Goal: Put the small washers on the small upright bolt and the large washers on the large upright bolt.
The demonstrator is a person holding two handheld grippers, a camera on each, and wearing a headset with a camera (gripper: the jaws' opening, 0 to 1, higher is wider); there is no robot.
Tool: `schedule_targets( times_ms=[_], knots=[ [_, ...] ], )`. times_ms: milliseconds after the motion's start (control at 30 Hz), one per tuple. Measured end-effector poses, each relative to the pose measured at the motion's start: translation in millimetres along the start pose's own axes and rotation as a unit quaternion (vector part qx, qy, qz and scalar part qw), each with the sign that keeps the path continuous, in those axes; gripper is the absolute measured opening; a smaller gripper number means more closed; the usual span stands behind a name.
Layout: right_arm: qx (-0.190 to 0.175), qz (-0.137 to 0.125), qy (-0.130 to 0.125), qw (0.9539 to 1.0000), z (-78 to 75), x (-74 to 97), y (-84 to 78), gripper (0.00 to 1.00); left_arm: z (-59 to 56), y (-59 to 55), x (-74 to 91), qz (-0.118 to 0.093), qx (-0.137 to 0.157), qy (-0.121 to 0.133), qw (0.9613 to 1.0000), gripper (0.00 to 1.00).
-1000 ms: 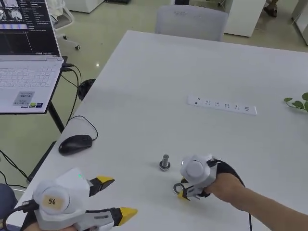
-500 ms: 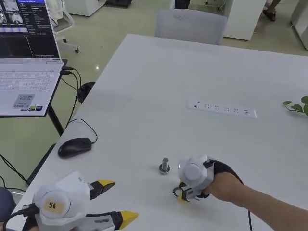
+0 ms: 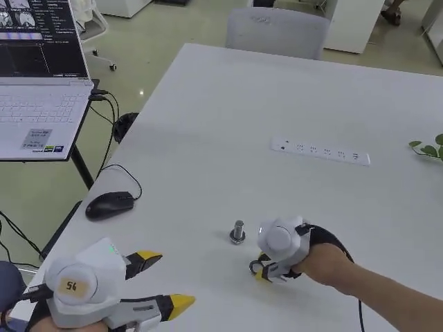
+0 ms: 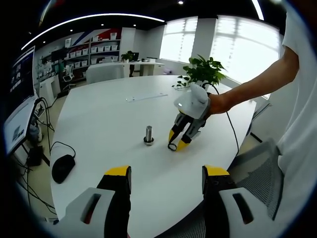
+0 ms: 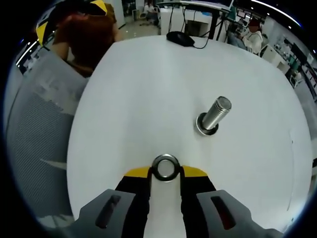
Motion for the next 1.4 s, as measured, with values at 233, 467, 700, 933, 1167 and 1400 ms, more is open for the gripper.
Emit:
schedule_targets(
  times_ms=[233, 467, 700, 933, 1167, 1400],
  knots=[
    [-0.012, -0.010, -0.006, 0.9999, 1.3, 6.7, 0.3, 0.23, -2.0, 1.6, -1.9, -0.001, -0.001, -0.002, 1.0000, 0.57],
    [-0.029, -0.028, -0.016, 0.9991, -0.3, 17.2, 7.2, 0.23, -0.3, 2.4, -0.7, -0.003, 0.000, -0.001, 1.0000, 0.57],
    [-0.026, -0.039, -0.030, 0.9984, -4.7, 28.2, 19.0, 0.23, 0.0, 1.0, 0.7, -0.003, 0.001, 0.001, 1.0000, 0.57],
    [-0.021, -0.049, -0.044, 0.9976, -12.9, 40.0, 30.1, 0.23, -0.3, 0.8, -0.1, -0.004, 0.002, 0.000, 1.0000, 0.57],
    [-0.016, -0.059, -0.056, 0.9966, -20.4, 49.8, 41.3, 0.23, 0.2, 1.1, -0.5, -0.005, 0.002, 0.000, 1.0000, 0.57],
    [-0.012, -0.061, -0.059, 0.9963, -27.4, 50.2, 49.7, 0.23, 0.5, 1.5, 0.2, -0.006, 0.002, 0.001, 1.0000, 0.57]
  ],
)
Point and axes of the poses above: the centre of the closed fingertips' face, and the gripper's own axes: x roughly backward along the fingers, z roughly to its left, y roughly out of its top, the point moved 10 cm from there along x, roughly backward along the fingers, and after that the axes turned 8 degrees about y, right-handed, at the moved point
